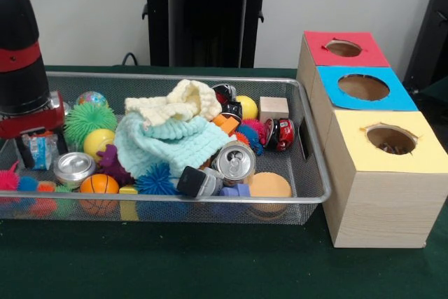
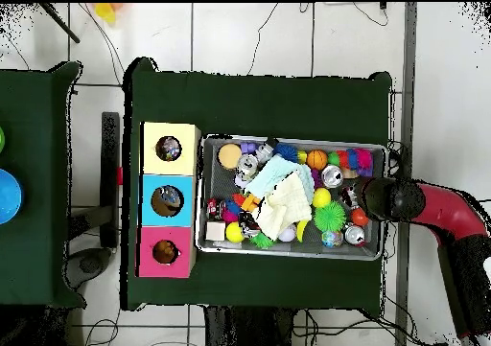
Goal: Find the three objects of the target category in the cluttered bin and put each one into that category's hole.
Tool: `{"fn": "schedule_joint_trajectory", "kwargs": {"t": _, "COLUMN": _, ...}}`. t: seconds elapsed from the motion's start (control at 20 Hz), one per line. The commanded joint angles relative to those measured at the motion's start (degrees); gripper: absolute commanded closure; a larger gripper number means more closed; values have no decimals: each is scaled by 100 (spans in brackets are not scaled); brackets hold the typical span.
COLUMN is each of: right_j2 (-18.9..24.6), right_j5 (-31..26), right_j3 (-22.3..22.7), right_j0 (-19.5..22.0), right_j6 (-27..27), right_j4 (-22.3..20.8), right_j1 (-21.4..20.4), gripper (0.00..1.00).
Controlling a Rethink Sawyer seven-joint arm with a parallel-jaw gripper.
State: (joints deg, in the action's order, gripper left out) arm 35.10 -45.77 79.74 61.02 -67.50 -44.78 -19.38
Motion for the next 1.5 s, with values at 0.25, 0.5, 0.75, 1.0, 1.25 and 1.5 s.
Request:
{"fn": "schedule_joint_trajectory", "kwargs": {"t": 0.25, "right_j2": 472, "right_j5": 472, "right_j3": 154, "right_j0": 122, "right_j6": 2031, "right_j4": -546, "right_j1": 244, "gripper": 100}}
{"fn": "schedule_joint_trajectory", "kwargs": {"t": 0.5, "right_j2": 521, "right_j5": 650, "right_j3": 279, "right_j0": 128, "right_j6": 1906, "right_j4": -648, "right_j1": 132, "gripper": 100}}
{"fn": "schedule_joint_trajectory", "kwargs": {"t": 0.75, "right_j2": 517, "right_j5": 645, "right_j3": 320, "right_j0": 149, "right_j6": 1846, "right_j4": -691, "right_j1": 112, "gripper": 100}}
{"fn": "schedule_joint_trajectory", "kwargs": {"t": 1.0, "right_j2": 496, "right_j5": 442, "right_j3": 469, "right_j0": 157, "right_j6": 1574, "right_j4": -500, "right_j1": -30, "gripper": 100}}
{"fn": "schedule_joint_trajectory", "kwargs": {"t": 1.25, "right_j2": 491, "right_j5": 229, "right_j3": 647, "right_j0": 136, "right_j6": 1492, "right_j4": -367, "right_j1": -267, "gripper": 100}}
{"fn": "schedule_joint_trajectory", "kwargs": {"t": 1.5, "right_j2": 548, "right_j5": 360, "right_j3": 706, "right_j0": 200, "right_j6": 1520, "right_j4": -389, "right_j1": -226, "gripper": 0}}
